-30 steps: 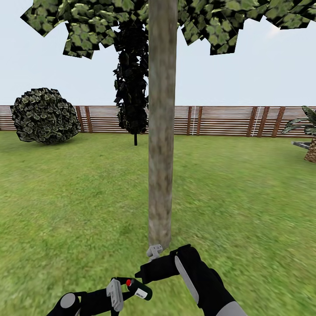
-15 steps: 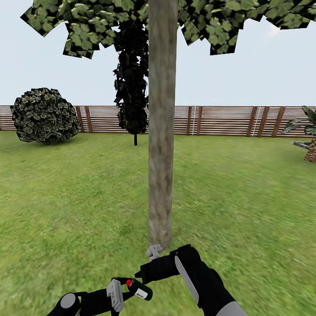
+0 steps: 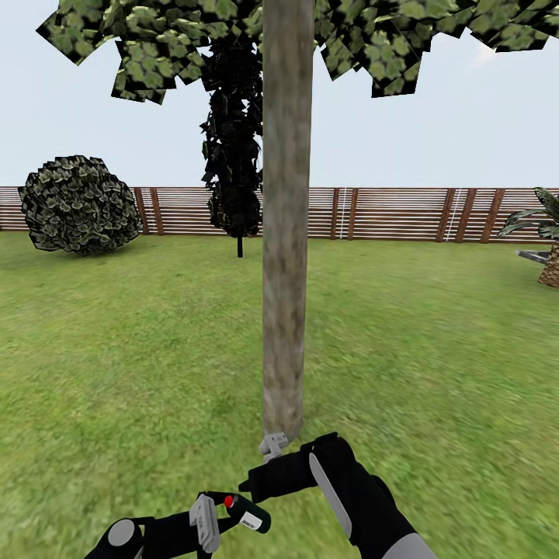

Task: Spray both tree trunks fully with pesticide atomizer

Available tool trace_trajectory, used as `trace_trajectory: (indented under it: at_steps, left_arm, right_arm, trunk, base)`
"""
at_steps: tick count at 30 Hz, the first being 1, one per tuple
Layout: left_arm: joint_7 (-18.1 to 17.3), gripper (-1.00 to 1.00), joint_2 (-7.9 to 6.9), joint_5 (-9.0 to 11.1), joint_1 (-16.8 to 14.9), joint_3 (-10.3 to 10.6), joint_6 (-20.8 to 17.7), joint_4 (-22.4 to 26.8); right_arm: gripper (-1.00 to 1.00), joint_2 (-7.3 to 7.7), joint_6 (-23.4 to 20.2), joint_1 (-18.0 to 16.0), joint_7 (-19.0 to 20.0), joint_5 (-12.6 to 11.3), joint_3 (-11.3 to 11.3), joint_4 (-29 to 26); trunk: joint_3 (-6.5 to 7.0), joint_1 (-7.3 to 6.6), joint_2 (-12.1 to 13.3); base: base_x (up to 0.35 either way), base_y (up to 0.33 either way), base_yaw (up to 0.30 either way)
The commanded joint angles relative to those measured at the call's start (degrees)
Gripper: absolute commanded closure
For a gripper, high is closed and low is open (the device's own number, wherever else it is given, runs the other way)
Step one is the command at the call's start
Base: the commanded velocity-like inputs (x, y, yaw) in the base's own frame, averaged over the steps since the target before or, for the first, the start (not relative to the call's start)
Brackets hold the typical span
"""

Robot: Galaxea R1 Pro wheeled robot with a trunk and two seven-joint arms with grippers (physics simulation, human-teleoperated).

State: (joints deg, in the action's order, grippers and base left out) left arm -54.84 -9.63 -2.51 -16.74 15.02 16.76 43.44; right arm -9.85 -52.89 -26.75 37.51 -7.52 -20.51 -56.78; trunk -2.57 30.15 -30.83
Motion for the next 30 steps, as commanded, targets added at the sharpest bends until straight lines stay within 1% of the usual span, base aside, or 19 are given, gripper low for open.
trace_trajectory:
  at_steps: [1,18,25,30]
  left_arm:
    - [0.0,1.0,-0.04,-0.2,0.0,0.1,0.3,0.1]
    - [0.1,1.0,0.04,-0.2,0.2,0.2,0.3,0.6]
    - [0.1,1.0,0.05,-0.2,0.2,1.8,0.2,0.5]
    - [0.2,1.0,0.05,-0.2,0.2,2.0,0.2,0.5]
  right_arm:
    - [1.0,0.0,-0.5,-0.1,-0.3,-0.6,0.0,0.0]
    - [1.0,0.0,-0.5,-0.1,-0.3,-0.6,0.0,0.5]
    - [1.0,-0.08,-0.5,-0.1,-0.3,-0.6,0.0,0.5]
    - [1.0,-0.08,-0.5,-0.1,-0.3,-0.6,0.0,0.5]
  trunk:
    - [-0.12,0.03,-0.1]
    - [-0.12,0.03,-0.1]
    - [-0.12,0.03,-0.1]
    - [-0.12,0.03,-0.1]
  base:
    - [0.0,0.0,0.0]
    - [0.0,0.0,0.0]
    - [0.0,0.0,0.0]
    - [0.0,0.0,0.0]
